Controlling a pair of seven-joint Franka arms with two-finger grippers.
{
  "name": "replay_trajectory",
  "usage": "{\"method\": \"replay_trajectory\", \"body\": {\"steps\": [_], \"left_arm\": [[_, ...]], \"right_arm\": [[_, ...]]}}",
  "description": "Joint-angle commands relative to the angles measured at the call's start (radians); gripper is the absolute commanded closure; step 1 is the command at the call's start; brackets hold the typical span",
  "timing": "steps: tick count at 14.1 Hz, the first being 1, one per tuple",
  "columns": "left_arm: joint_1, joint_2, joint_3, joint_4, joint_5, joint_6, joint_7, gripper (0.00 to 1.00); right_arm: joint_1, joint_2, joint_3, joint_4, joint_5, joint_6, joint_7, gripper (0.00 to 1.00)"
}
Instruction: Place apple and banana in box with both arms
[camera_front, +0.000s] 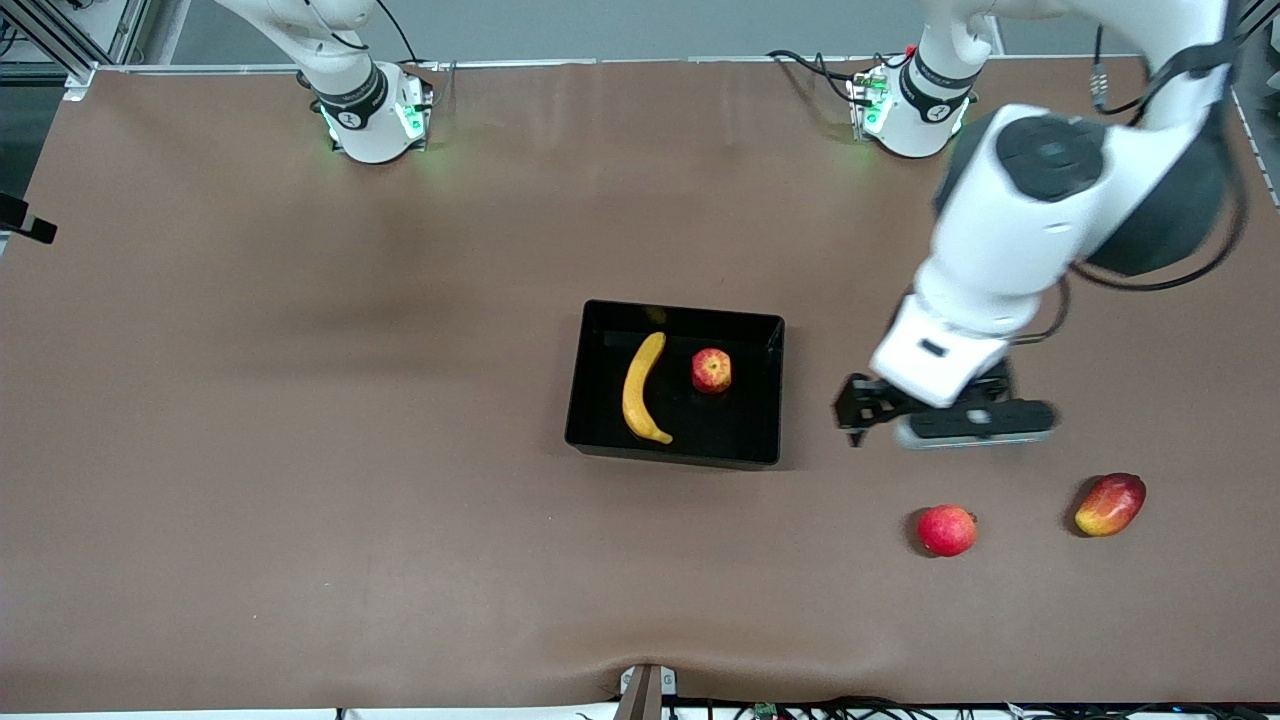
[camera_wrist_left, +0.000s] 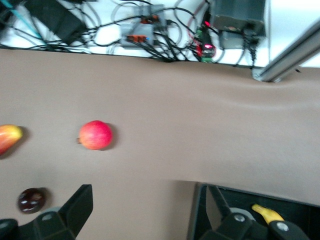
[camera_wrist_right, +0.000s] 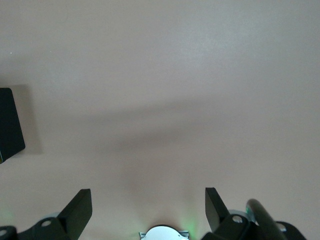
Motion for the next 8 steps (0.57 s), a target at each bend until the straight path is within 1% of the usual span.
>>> {"method": "replay_trajectory", "body": {"steps": [1,2,4,6,8], "left_arm": [[0.051,-0.091,-0.005,-0.035,-0.019,-0.105,0.013,0.0],[0.071,-0.108,-0.006,-0.035,-0.019,-0.146,0.045,0.0],[0.103,-0.147,-0.005,-0.041,-0.019,-0.215,0.171,0.0],[0.134,-0.188,-0.002,-0.055,-0.03,-0.249,0.2,0.0],[0.153,-0.254,0.012,-0.123,-0.077,-0.25,0.214,0.0]], "right_arm": [[-0.013,0.022,0.012,0.041,0.018,-0.015,-0.009,0.0],[-0.013,0.022,0.012,0.041,0.016,-0.017,-0.007,0.0],[-0.013,0.021,0.012,0.041,0.016,-0.017,-0.007,0.0],[-0.01,0.022,0.012,0.041,0.018,-0.021,-0.007,0.0],[-0.003,0.021,0.015,0.041,0.018,-0.021,-0.007,0.0]]}}
